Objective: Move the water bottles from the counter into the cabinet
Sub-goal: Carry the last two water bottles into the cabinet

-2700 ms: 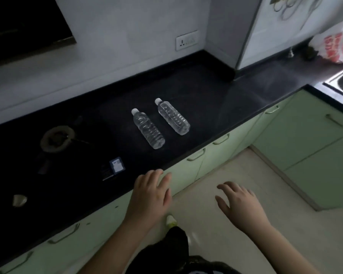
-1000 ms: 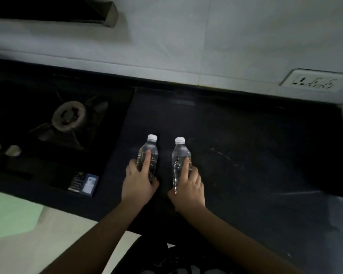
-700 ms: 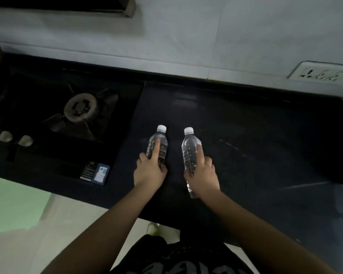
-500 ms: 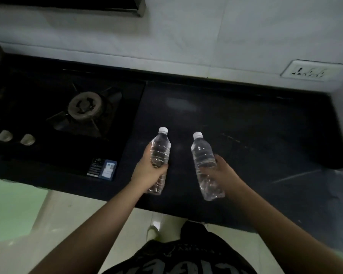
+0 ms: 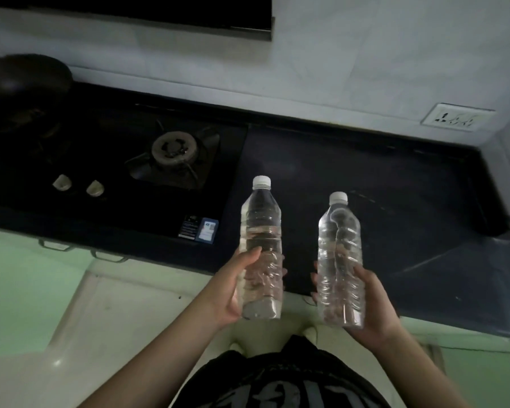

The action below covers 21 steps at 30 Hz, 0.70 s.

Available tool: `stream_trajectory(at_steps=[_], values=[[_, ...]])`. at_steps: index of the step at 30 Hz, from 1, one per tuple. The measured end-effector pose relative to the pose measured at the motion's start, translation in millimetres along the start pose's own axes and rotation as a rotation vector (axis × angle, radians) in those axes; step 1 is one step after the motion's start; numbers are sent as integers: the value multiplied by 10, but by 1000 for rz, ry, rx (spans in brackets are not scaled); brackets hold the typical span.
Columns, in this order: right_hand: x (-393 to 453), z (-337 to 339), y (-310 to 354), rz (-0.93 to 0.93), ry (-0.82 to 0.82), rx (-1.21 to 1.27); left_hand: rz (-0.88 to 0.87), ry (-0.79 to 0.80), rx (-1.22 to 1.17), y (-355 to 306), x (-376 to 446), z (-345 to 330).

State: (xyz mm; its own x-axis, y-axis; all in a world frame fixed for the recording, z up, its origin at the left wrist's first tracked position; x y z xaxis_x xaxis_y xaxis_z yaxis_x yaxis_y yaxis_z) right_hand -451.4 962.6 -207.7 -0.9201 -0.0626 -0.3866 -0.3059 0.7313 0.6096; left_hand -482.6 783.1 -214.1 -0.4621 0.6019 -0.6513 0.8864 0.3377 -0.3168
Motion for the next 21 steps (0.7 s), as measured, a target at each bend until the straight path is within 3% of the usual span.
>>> stream_trajectory(at_steps=[6,15,21], values=[[-156,-353,19,3,111,-212,-70,-77,31,221,-404,68],[-603,-619,-175,-47,486,-561,-258,-265,-99,1028,-1092,232],[-1094,-480,-510,-106,659,-714,-442,-407,49,1697,-1737,370]])
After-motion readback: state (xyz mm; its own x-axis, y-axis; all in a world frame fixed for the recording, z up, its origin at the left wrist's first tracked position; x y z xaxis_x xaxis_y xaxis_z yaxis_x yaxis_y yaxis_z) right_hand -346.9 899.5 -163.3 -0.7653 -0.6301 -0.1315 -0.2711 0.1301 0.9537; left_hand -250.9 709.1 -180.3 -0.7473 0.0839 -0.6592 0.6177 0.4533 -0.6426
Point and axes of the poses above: each hand's wrist, its own x-axis towards the middle knuckle, its own z-axis out of the back of the hand, y = z × x, the point moved 9 cm from there along x, towards the middle knuckle, and after that the axes turned 15 degrees about z, right-handed, at the moved point
